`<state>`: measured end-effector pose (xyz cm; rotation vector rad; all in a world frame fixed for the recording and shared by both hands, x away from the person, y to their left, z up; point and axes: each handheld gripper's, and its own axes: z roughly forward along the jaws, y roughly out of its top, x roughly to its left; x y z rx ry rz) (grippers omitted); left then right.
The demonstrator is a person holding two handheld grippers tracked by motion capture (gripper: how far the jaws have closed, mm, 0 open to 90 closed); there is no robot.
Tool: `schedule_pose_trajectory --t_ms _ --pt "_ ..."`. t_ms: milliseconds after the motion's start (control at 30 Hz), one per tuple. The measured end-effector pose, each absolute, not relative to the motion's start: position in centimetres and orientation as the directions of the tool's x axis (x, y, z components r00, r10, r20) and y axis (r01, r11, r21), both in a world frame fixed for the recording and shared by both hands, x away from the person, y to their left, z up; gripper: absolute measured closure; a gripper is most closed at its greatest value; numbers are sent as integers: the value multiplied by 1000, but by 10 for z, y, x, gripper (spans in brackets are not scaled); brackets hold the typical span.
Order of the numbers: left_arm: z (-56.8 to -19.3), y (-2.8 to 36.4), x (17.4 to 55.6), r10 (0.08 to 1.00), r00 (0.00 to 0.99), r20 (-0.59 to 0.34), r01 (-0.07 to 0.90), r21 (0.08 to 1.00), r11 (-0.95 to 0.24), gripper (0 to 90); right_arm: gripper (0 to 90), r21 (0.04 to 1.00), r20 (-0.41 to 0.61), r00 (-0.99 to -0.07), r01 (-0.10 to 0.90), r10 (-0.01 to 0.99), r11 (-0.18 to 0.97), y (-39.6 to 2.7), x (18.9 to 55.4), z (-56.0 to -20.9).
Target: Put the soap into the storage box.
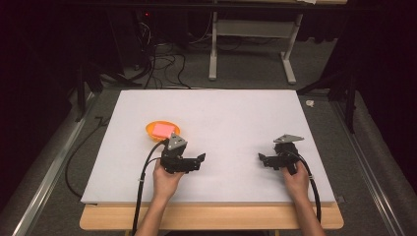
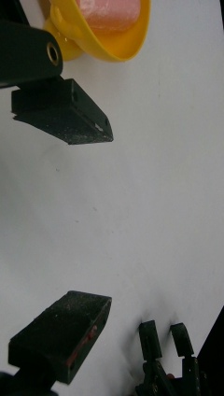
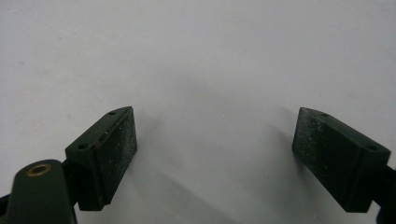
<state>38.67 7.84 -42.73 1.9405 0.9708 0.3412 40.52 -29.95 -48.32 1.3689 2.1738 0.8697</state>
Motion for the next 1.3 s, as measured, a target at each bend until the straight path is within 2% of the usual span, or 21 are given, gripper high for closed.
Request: schedule_pose_trajectory --t_ms 1300 --pt "-448 67 400 737 653 -176 550 779 -301 184 145 701 -25 -424 639 905 318 -300 405 -483"
